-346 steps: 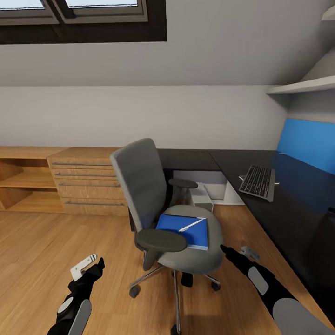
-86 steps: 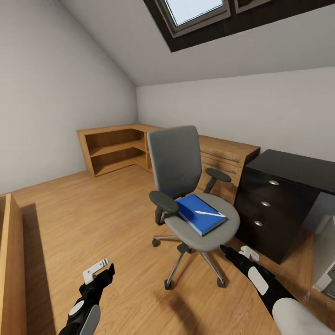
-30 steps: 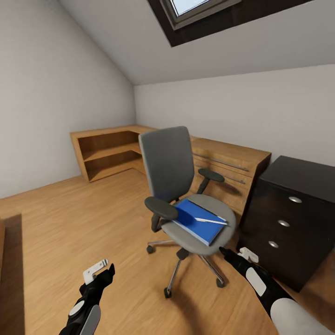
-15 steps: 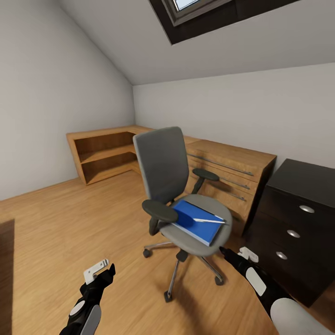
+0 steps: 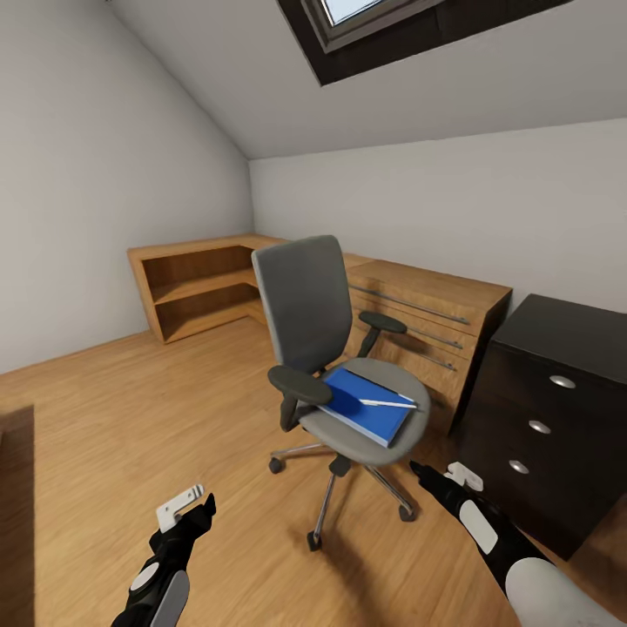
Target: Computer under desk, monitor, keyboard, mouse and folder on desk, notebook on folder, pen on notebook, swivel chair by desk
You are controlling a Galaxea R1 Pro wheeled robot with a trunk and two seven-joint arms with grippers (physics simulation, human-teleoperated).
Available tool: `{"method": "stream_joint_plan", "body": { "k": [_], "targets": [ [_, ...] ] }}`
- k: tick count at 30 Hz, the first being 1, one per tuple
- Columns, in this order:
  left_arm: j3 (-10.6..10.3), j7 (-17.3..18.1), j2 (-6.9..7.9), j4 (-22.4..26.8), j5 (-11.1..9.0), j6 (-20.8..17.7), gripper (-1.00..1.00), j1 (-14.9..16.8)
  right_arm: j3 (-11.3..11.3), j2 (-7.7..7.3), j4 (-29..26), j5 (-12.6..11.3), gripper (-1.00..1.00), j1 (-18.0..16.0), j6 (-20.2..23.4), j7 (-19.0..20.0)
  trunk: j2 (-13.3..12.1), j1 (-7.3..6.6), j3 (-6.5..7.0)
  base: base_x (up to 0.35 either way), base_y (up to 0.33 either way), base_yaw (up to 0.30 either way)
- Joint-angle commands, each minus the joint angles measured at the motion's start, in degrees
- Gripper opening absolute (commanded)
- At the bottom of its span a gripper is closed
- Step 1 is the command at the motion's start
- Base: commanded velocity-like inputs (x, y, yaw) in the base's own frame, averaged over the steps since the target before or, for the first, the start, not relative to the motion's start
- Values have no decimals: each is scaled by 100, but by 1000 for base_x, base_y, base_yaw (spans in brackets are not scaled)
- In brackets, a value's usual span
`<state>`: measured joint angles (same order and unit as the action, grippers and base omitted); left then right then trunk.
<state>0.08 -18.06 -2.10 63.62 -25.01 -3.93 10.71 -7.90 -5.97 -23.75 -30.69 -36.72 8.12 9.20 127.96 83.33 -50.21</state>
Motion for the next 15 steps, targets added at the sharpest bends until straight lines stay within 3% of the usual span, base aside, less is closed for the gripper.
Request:
{"method": "stream_joint_plan", "body": {
  "k": [1,9,15],
  "targets": [
    [1,-23,-1,11,-30,-25,100,2,-34,4,-6,-34,100,-2,41,27,3,-1,-6,-15,0,0],
    [1,-17,-1,11,-26,-27,100,2,-37,100,-7,-26,100,-2,36,16,3,-1,-6,-6,0,20],
    [1,-14,-1,11,-25,-29,100,2,-37,204,-7,-14,100,-2,32,11,3,-1,-6,-1,0,185]
  ]
}}
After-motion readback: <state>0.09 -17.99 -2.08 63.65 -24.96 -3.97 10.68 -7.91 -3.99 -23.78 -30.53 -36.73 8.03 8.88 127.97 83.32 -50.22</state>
